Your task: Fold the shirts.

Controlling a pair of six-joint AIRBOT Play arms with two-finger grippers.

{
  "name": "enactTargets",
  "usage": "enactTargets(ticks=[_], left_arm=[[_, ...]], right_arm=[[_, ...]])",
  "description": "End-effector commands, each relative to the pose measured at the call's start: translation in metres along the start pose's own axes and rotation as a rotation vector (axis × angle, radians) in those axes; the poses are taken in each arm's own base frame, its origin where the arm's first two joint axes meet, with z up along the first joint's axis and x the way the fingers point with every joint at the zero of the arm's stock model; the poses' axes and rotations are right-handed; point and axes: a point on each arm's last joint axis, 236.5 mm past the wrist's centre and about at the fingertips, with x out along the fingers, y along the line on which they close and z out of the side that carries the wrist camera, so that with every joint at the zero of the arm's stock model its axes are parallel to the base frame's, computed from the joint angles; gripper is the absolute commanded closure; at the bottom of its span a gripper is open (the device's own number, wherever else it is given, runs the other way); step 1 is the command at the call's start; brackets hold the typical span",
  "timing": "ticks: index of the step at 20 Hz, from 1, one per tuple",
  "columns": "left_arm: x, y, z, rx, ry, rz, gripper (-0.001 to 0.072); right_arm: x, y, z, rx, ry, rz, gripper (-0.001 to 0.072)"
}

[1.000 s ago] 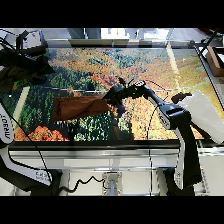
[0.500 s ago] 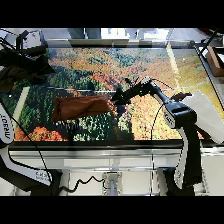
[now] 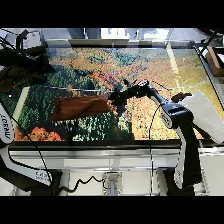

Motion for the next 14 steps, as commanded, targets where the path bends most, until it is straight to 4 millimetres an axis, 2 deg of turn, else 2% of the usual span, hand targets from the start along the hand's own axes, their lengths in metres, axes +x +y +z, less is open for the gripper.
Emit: enactTargets(ticks=[1, 4, 7, 8, 9, 10, 14], left_arm=[[0.000, -0.001, 0.000, 0.006, -0.001, -0.004, 0.0693], [0.000, -0.001, 0.000, 0.007, -0.001, -0.003, 0.0692], [0.000, -0.001, 0.000, 0.007, -0.001, -0.003, 0.0692], [0.000, -0.001, 0.000, 0.007, -0.001, -0.004, 0.0692], [0.000, -0.001, 0.000, 0.007, 0.000, -0.004, 0.0692], [0.000, -0.001, 0.000, 0.006, 0.000, -0.004, 0.0692], [0.000, -0.001, 0.000, 0.007, 0.000, -0.004, 0.0692]], right_arm=[[0.018, 0.011, 0.005, 0.029, -0.017, 0.097, 0.0268], [0.030, 0.027, 0.010, 0.032, -0.043, 0.183, 0.0268], [0.034, 0.038, 0.011, 0.022, -0.059, 0.219, 0.0271], [0.034, 0.038, 0.011, 0.020, -0.055, 0.220, 0.0314], [0.034, 0.038, 0.009, -0.002, -0.052, 0.221, 0.0465], [0.034, 0.040, 0.008, -0.040, -0.051, 0.223, 0.0668], [0.028, 0.050, 0.016, -0.074, -0.089, 0.260, 0.0684]])
